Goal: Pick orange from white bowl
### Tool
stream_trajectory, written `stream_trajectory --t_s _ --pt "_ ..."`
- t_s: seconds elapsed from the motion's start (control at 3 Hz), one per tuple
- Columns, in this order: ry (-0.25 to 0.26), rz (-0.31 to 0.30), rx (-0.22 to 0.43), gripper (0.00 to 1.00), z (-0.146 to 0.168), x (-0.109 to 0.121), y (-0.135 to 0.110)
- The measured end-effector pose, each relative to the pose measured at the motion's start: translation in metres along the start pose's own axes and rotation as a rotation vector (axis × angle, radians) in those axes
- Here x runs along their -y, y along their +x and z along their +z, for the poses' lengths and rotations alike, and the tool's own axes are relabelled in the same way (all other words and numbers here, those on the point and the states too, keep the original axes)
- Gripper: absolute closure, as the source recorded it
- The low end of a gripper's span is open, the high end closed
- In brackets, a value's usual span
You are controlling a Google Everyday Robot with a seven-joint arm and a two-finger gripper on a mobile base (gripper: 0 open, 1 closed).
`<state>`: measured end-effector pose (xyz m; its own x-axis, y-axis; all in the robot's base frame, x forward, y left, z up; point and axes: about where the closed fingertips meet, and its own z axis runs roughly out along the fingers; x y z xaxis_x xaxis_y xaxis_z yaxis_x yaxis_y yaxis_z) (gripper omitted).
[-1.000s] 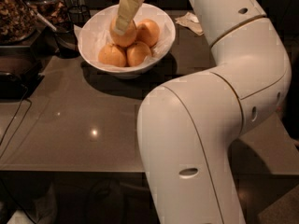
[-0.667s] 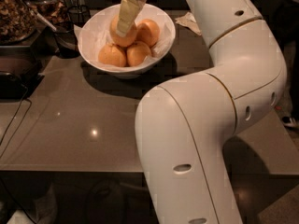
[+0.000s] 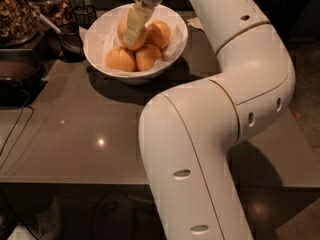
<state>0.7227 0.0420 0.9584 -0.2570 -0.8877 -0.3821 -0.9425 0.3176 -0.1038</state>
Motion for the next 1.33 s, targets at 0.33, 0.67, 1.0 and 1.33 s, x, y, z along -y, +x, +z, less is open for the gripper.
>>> stream_trajectory --t_s 0.33,0.67,1.0,1.33 --pt "-0.016 0.002 -0.015 0.29 0.011 0.000 0.002" --pt "-0.030 0.000 -0.025 0.27 0.019 -0.002 0.001" --pt "-0.040 -0.008 -0.030 0.46 0.021 -0.003 0.002" --pt "-0.046 -0.018 -0.027 0.69 0.020 -0.005 0.003"
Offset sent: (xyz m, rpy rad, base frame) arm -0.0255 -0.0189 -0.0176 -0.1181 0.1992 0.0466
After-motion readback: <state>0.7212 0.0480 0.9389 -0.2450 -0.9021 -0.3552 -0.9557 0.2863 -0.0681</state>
